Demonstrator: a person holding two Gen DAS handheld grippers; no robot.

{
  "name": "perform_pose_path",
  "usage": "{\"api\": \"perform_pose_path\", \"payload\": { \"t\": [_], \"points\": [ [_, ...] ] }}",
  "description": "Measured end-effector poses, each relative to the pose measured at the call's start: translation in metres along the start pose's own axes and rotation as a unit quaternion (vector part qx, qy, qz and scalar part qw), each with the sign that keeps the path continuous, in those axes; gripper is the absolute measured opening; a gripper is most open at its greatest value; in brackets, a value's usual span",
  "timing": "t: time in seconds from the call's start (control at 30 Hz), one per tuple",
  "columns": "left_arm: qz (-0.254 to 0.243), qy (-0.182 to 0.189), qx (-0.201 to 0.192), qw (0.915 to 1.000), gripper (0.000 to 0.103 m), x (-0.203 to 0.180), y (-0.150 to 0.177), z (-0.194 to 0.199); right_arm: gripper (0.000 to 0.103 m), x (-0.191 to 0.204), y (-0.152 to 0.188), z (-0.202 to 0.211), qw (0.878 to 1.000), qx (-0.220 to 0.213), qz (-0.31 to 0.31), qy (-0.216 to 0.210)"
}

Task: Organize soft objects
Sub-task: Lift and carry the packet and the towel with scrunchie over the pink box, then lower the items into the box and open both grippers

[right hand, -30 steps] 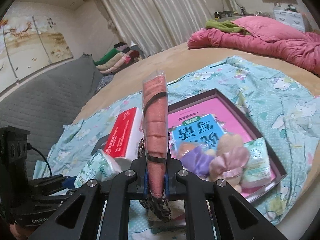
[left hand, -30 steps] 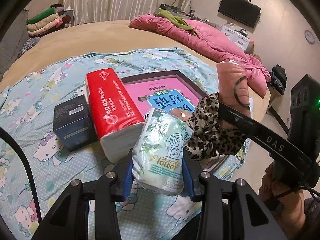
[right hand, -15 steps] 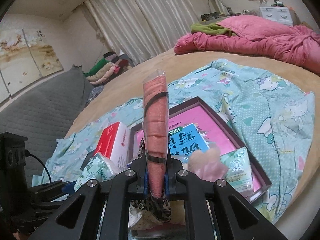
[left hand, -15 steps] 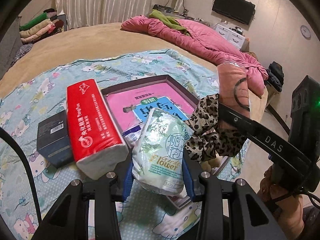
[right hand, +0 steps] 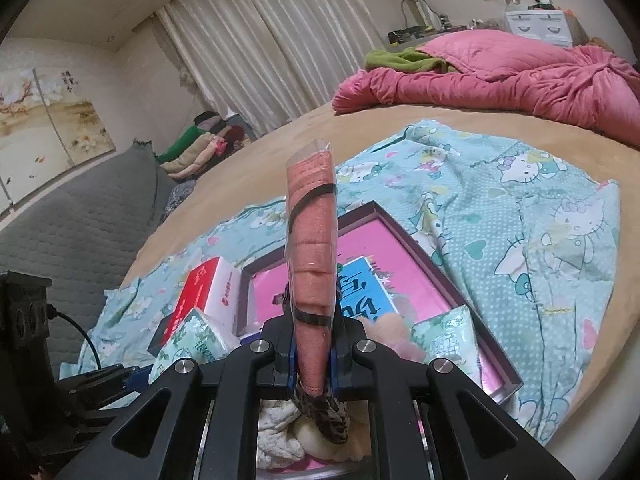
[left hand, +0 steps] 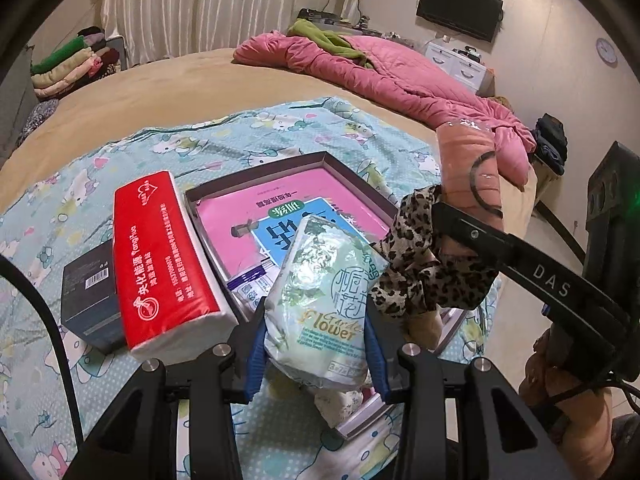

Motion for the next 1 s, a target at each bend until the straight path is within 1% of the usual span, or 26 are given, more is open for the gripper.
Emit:
{"api": "perform_pose_path", "payload": {
  "t": [0.2,0.5,0.73,1.0],
  "points": [
    [0.002,-0.004,0.010,0.9999,0.042,-0.001,-0.004,-0.009,0.011,0.001,-0.001,-0.003,1.000,0.008,0.010,0.008],
    [0.004,-0.008,0.032,0.9995,0.042,0.000,-0.002,-0.031,0.011,0.001,0.011,-0.020,0.998,0.045,0.032,0.023],
    [0.011,-0.011,0.036,0.9992,0.042,0.003,0.002,-0.039,0.011,0.010,0.019,-0.030,0.994,0.060,0.075,0.044],
    [0.015,-0.009,0.040,0.9991,0.043,0.005,0.002,-0.044,0.011,0.008,0.025,-0.038,0.993,0.068,0.077,0.051]
  ]
}}
Point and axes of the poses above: each gripper's, at about its wrist camera, not at the fingertips, and z roughly against the way its jaws point, x to its left, y to its underside, the point moved 2 cm from there along -z, roughly the way its jaws point, and after that the axes turned 7 degrees about y, right-handed, at the moved point
